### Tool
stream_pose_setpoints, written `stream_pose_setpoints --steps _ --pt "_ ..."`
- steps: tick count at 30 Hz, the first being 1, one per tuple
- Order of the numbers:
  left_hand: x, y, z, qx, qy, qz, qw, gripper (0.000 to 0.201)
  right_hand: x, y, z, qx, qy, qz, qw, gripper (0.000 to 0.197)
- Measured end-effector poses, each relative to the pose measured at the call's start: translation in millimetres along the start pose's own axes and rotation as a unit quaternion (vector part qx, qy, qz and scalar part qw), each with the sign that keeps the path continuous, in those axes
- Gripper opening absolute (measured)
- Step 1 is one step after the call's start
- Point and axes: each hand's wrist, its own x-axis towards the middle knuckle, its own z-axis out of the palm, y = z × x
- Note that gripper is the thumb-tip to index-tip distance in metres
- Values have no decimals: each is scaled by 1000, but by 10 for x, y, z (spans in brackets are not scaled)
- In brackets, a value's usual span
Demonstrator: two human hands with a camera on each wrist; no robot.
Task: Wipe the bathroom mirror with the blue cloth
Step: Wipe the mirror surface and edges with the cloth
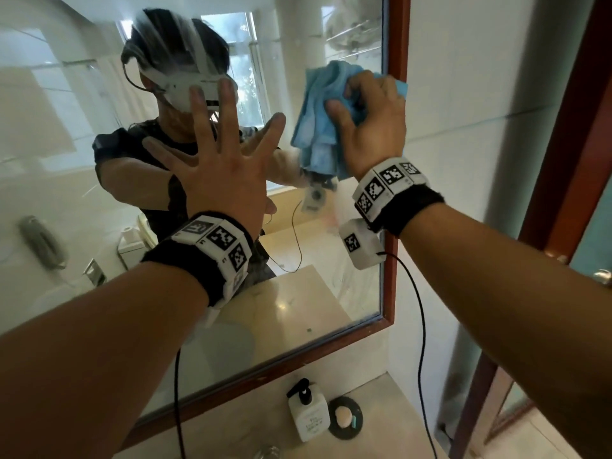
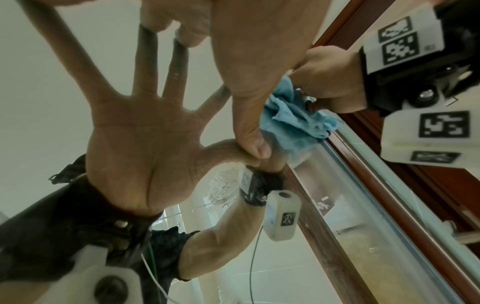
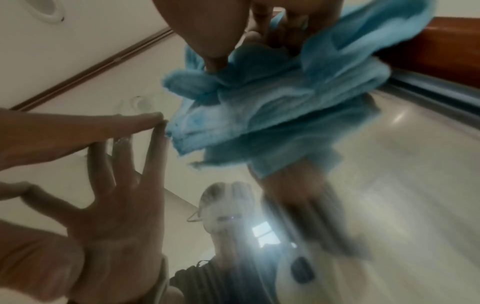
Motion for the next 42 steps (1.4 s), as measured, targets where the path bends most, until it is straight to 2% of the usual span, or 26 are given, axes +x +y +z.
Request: stream_pose_setpoints --steps 3,6,14,18,22,29,33,36,42 --pt "2 -19 4 -15 -3 4 1000 107 -112 70 9 -2 -3 3 1000 22" --pt "-9 -14 12 -18 1 8 1000 98 -330 184 26 -13 -8 8 1000 22" --pt "-43 25 11 -5 -7 -5 1000 106 -1204 658 19 -32 -73 46 996 25" --pt "-100 61 6 23 -25 -20 999 113 -1541 820 56 -30 -82 76 993 25" --pt "-135 64 -16 15 -35 -19 999 112 -1707 878 79 -25 -81 99 991 28" --pt "-375 59 102 22 -73 -12 997 124 -1497 659 92 -59 -44 73 995 12" --pt "-468 59 127 3 -90 -15 996 127 -870 390 70 -28 13 23 999 15" --pt "-486 70 140 -16 -93 -25 995 127 -477 234 44 -21 19 8 1000 20" --pt "-532 91 169 -21 -97 -40 994 122 -698 417 25 -8 -18 21 1000 22"
